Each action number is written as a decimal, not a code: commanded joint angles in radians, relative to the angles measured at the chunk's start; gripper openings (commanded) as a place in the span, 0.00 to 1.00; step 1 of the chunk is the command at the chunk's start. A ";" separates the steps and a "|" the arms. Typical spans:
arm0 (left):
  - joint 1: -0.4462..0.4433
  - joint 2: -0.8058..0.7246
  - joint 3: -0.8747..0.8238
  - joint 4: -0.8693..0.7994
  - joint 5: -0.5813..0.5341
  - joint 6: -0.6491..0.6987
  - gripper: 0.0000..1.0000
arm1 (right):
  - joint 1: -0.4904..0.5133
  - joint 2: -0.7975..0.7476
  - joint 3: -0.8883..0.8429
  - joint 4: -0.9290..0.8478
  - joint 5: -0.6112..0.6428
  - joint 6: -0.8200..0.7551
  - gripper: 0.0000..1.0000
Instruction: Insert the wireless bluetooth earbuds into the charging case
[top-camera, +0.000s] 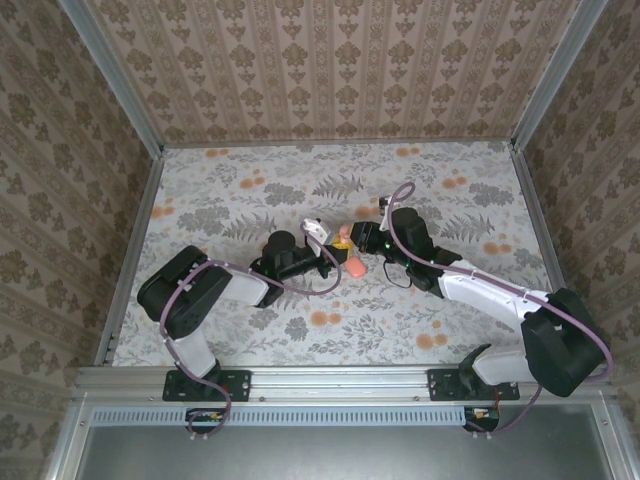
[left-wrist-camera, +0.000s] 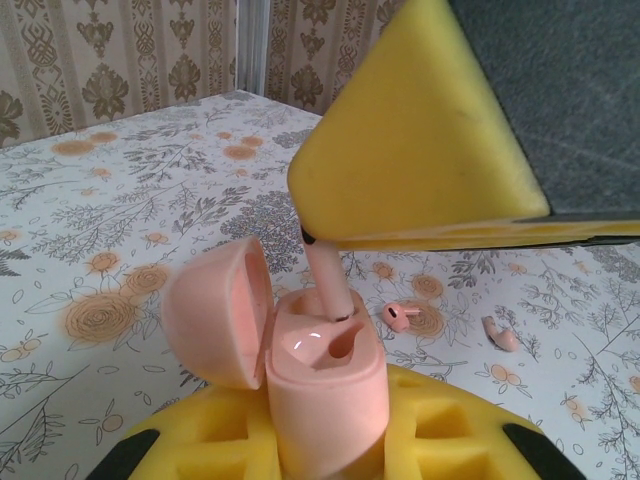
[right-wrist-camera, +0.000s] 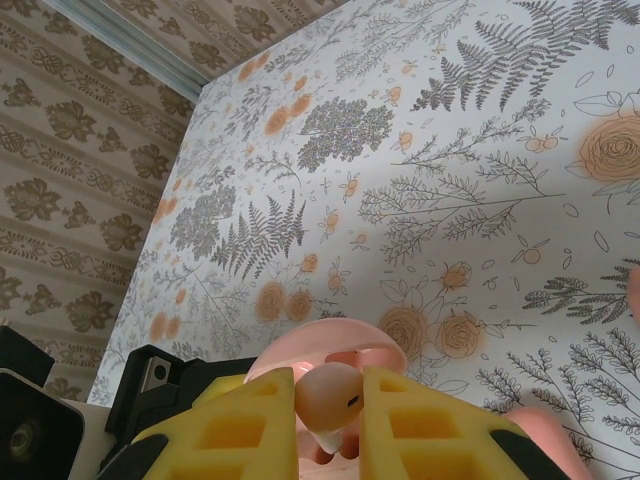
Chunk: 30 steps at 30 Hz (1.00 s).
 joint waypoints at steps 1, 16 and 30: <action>-0.004 -0.050 0.034 0.068 -0.005 -0.026 0.10 | 0.008 -0.021 -0.028 -0.001 0.005 0.006 0.18; -0.003 -0.061 0.047 0.092 -0.001 -0.050 0.10 | 0.021 -0.010 -0.036 0.031 0.019 0.009 0.18; 0.000 -0.083 0.044 0.086 -0.003 -0.043 0.10 | 0.025 -0.036 -0.051 0.045 -0.010 -0.003 0.23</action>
